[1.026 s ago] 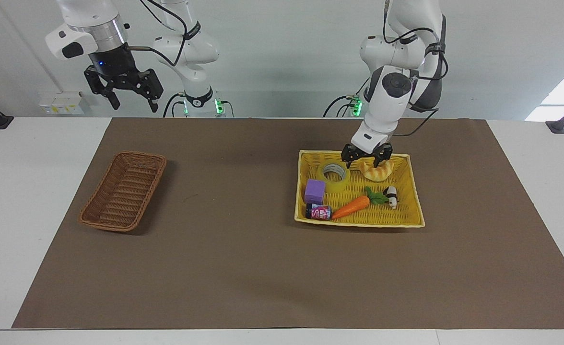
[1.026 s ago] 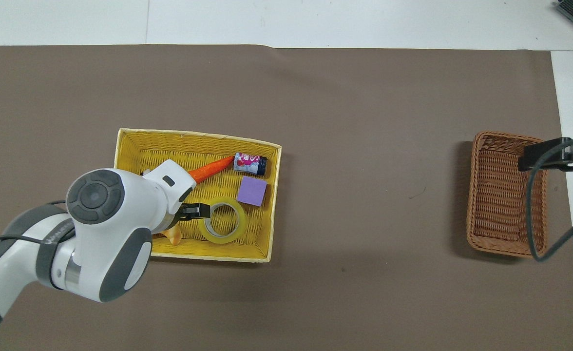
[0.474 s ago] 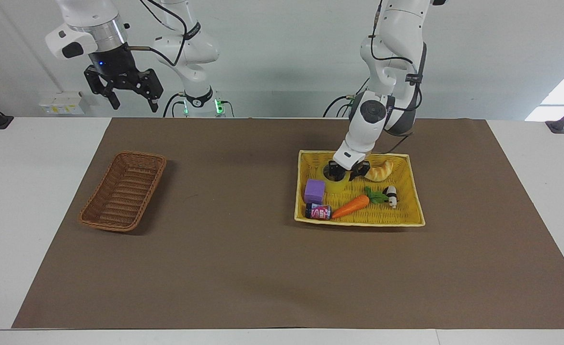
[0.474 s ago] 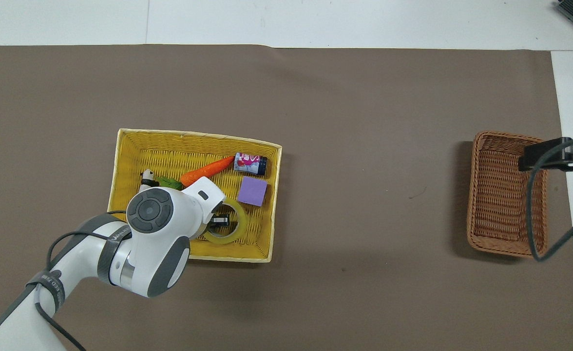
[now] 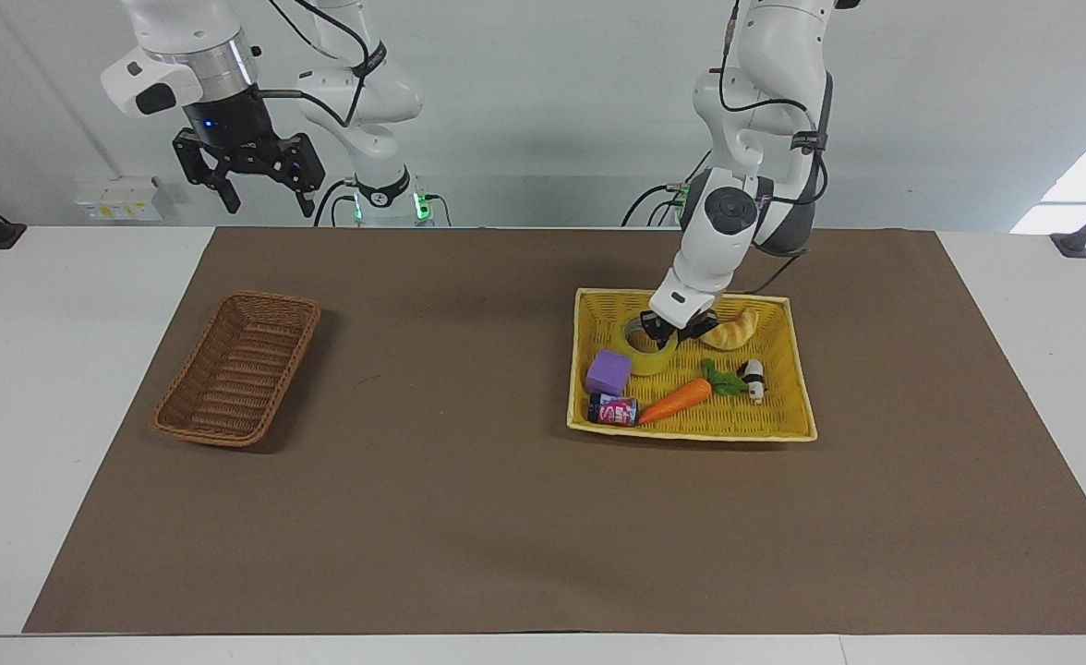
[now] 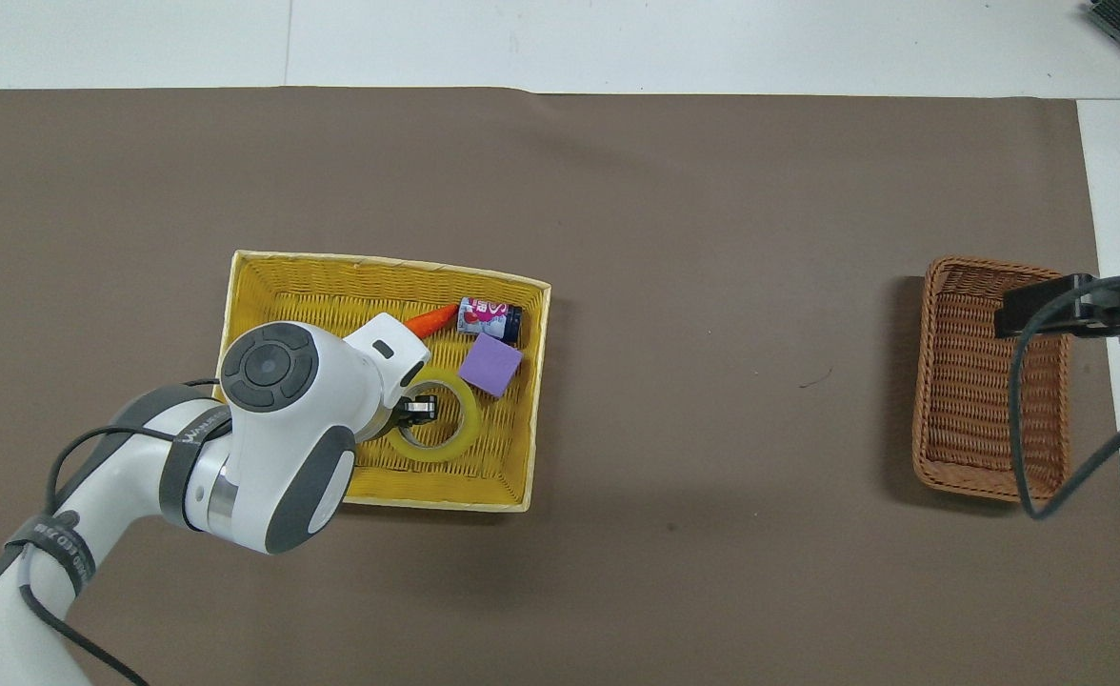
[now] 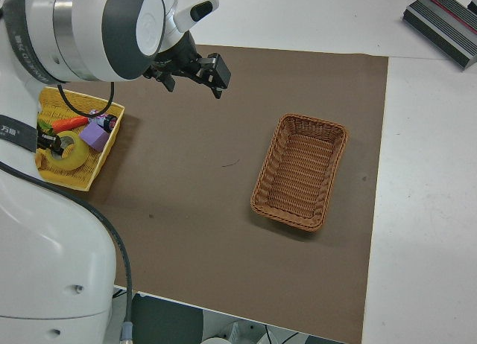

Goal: Move tape to another basket
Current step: 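Grasp the tape roll with the left gripper and lift it, then carry the tape toward the right gripper while the right gripper approaches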

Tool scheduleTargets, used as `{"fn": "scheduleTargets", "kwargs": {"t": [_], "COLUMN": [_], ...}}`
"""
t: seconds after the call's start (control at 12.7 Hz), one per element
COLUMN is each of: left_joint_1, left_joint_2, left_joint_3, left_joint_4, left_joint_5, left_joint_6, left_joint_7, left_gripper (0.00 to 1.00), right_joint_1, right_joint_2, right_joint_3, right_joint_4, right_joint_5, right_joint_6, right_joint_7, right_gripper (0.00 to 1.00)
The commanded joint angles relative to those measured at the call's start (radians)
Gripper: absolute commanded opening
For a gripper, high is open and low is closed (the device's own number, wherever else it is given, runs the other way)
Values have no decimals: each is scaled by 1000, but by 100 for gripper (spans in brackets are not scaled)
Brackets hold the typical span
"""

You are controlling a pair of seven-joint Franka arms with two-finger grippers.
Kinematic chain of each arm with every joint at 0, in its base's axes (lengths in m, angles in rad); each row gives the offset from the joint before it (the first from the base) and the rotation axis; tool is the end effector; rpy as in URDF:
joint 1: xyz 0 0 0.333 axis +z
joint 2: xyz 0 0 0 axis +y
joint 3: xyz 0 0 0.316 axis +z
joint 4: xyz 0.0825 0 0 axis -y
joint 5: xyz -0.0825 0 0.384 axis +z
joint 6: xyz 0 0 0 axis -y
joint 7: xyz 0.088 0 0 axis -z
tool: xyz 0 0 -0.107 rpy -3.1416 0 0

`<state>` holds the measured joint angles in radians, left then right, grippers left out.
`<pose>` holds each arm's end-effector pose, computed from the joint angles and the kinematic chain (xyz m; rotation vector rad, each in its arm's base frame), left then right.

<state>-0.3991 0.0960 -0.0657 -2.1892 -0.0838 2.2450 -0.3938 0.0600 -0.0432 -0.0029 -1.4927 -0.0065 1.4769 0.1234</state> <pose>0.4820 -0.2441 0.3401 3.0922 -0.0266 -0.1020 0.5301 0.0295 0.6761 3.1357 -0.1051 0.0437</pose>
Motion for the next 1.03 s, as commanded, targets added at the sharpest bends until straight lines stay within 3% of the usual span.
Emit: {"fn": "scheduleTargets", "kwargs": {"t": [0.0,0.16,0.39,0.63,0.95], "left_joint_1": [8,26,46,31,-64], "left_joint_2": [-39,-85,-122,-116,-110], "left_joint_3": [4,4,4,-9,-14], "left_joint_4": [80,118,134,137,153], "left_joint_5": [-11,-11,-14,-123,-261], "left_joint_6": [-125,-203,-205,-141,-82], "left_joint_7": [-3,0,-3,-11,-45], "left_gripper": [0,0,0,0,0], "right_joint_1": [-6,-5,-3,49,101], "right_joint_2": [-17,-17,-23,-24,-30], "right_joint_3": [0,1,3,4,4], "right_joint_4": [-49,-61,-92,-139,-236], "right_joint_5": [71,124,264,383,570], "right_joint_6": [26,29,31,72,184], "right_joint_7": [-31,-30,-19,42,146], "right_gripper": [100,100,100,100,100]}}
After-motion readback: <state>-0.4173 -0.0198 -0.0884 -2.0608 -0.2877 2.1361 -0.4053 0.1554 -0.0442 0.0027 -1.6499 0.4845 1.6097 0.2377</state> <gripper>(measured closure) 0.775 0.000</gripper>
